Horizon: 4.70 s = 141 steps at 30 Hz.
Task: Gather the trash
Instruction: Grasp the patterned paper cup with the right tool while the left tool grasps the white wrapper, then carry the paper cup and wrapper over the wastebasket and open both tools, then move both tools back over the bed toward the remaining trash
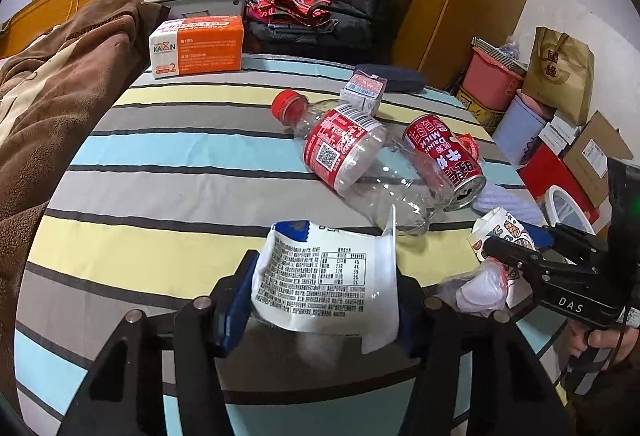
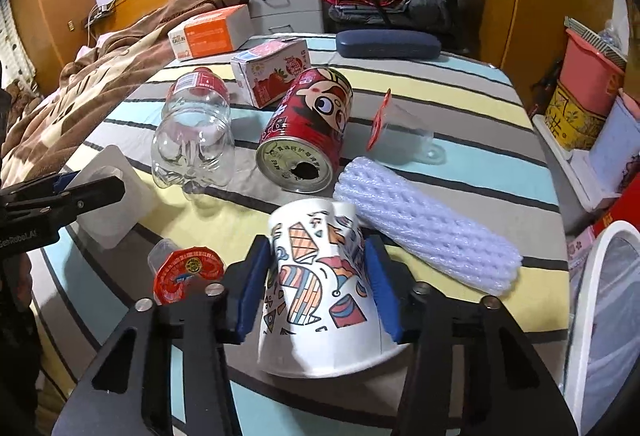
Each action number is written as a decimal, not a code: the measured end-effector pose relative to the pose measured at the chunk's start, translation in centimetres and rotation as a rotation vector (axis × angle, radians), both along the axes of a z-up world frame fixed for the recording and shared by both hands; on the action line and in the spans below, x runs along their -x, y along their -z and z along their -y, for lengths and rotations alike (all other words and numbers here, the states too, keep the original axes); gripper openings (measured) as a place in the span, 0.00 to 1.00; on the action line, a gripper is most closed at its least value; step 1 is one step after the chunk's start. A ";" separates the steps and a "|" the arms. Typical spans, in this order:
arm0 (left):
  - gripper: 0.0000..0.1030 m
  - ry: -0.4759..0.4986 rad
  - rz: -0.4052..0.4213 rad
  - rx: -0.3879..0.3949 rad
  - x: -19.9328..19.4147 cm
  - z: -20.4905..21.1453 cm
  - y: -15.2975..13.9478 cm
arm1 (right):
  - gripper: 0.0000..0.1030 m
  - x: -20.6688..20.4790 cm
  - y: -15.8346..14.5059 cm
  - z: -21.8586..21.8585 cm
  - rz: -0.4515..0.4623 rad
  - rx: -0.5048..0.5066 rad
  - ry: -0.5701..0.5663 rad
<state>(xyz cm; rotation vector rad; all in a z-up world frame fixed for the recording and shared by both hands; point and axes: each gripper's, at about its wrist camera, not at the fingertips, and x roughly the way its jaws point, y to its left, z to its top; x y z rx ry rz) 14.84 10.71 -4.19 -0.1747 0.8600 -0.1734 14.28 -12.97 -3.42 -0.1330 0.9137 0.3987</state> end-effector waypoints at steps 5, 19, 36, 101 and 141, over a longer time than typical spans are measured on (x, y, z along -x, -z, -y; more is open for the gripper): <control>0.58 -0.001 0.014 0.001 0.5 0.4 -0.5 | 0.43 0.3 0.0 0.2 0.009 -0.003 0.008; 0.58 0.049 0.085 -0.011 2.2 3.1 -3.7 | 0.41 1.9 -3.0 1.9 0.112 -0.094 0.073; 0.58 0.211 0.167 -0.029 2.7 12.2 -7.5 | 0.42 3.8 -5.0 8.9 0.189 -0.146 0.248; 0.68 0.578 0.146 -0.065 0.6 35.6 -6.1 | 0.60 5.3 -2.6 26.6 0.126 -0.108 0.694; 0.72 0.135 0.199 -0.066 1.4 14.2 -7.9 | 0.60 3.6 -5.4 12.7 0.236 -0.142 0.365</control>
